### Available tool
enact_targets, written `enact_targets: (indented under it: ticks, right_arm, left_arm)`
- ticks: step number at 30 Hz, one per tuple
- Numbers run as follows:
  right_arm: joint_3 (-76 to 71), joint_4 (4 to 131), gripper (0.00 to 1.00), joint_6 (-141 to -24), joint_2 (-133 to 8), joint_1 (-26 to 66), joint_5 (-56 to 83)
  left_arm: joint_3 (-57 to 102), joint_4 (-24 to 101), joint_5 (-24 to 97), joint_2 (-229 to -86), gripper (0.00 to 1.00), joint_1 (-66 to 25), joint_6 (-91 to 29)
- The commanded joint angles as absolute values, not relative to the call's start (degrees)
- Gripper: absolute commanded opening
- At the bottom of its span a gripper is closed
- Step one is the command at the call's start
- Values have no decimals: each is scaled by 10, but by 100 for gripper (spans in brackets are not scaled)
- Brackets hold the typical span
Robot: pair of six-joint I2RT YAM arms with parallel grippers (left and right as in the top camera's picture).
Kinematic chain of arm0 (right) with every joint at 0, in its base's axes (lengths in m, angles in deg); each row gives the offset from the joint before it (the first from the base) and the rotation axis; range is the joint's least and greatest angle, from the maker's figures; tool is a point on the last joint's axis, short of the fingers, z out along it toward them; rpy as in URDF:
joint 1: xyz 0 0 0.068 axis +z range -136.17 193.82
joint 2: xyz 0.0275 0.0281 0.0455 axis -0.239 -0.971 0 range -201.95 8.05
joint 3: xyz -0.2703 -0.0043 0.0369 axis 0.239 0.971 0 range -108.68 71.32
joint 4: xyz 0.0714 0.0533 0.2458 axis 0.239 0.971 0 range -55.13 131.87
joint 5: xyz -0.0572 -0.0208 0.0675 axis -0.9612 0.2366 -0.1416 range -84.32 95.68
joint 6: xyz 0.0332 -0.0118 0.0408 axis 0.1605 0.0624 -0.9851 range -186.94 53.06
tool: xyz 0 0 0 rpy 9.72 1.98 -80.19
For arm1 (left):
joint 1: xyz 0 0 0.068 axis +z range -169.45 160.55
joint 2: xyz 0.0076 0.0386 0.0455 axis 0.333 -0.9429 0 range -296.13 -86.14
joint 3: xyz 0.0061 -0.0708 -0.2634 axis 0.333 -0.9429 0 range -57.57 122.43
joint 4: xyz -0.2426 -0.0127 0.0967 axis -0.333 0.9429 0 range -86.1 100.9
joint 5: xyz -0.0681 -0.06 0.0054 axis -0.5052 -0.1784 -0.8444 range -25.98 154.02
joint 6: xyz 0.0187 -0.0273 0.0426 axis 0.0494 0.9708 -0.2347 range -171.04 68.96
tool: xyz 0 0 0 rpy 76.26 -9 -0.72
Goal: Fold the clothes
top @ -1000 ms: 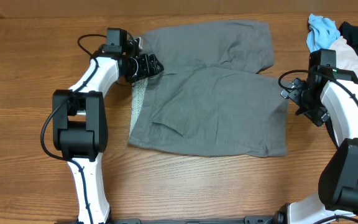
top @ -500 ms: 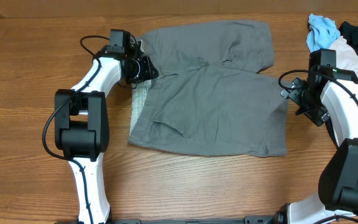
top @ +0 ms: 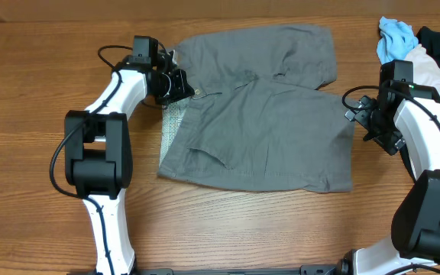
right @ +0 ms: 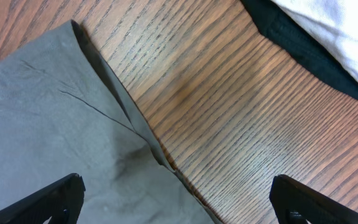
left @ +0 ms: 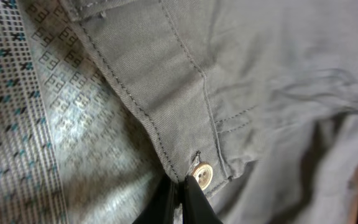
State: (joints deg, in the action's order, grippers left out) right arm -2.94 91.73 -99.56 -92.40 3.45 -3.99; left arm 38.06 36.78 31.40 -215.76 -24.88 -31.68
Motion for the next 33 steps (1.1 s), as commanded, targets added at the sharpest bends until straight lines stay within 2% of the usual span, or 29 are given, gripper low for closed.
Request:
enact_targets:
  ticks: [1, 9, 17, 33]
  right_arm:
    - [-44, 915, 100, -998, -916, 34, -46]
    - [-44, 915, 100, -998, -916, 34, -46]
    - [-44, 915, 100, -998, -916, 34, -46]
    - [-44, 915, 100, -998, -916, 34, -46]
  left_arm:
    - [390, 388, 290, -2092, 4, -246, -322]
    - [390, 500, 401, -2059, 4, -246, -322]
    - [387, 566, 595, -2068, 4, -248, -321]
    - [343, 566, 662, -2087, 9, -247, -322]
